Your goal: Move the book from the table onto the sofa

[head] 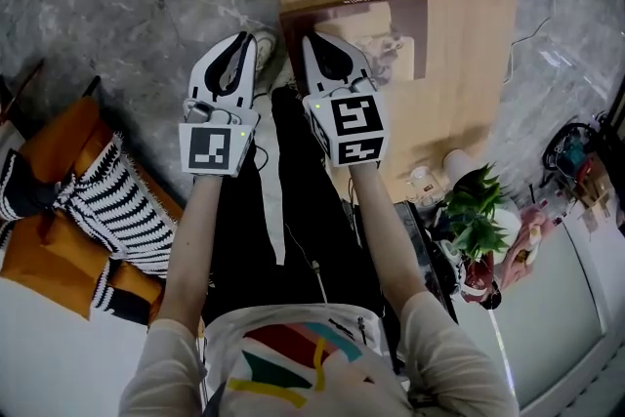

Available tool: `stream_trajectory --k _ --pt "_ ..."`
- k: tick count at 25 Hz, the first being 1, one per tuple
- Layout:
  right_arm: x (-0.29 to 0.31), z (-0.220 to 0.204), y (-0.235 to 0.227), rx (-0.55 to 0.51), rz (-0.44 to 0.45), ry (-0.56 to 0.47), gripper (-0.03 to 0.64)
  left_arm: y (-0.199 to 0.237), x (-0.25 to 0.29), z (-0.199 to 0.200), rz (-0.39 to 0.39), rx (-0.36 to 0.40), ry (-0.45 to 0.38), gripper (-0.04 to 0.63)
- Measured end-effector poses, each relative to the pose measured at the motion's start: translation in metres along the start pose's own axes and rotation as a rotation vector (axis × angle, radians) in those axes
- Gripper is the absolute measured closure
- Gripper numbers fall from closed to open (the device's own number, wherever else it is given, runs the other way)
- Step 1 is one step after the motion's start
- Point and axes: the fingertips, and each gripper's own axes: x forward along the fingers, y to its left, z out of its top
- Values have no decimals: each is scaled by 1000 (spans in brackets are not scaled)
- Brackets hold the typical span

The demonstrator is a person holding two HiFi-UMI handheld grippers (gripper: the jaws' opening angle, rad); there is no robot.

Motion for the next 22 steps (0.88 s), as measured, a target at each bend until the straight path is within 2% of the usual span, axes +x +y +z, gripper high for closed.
stream_trajectory --k 1,2,6,12,15,18,22 --pt "1 1 2 -3 6 0 604 -1 0 -1 -15 -20 4 565" --pt "2 2 4 -5 11 -1 604 -3 1 -2 -33 -41 13 514" --pt "6 7 10 -11 28 -5 604 -11 5 -12 -145 -112 69 421" --pt "9 3 27 -95 68 6 604 -39 -3 -53 -329 -157 210 383" --pt "10 3 30 -94 68 3 604 -44 -5 -64 -357 -249 233 352" --pt "11 6 31 -79 72 0 604 -45 0 -70 -371 -367 236 259" --pt "9 10 30 -50 96 -23 604 -44 9 -71 -363 -491 212 239"
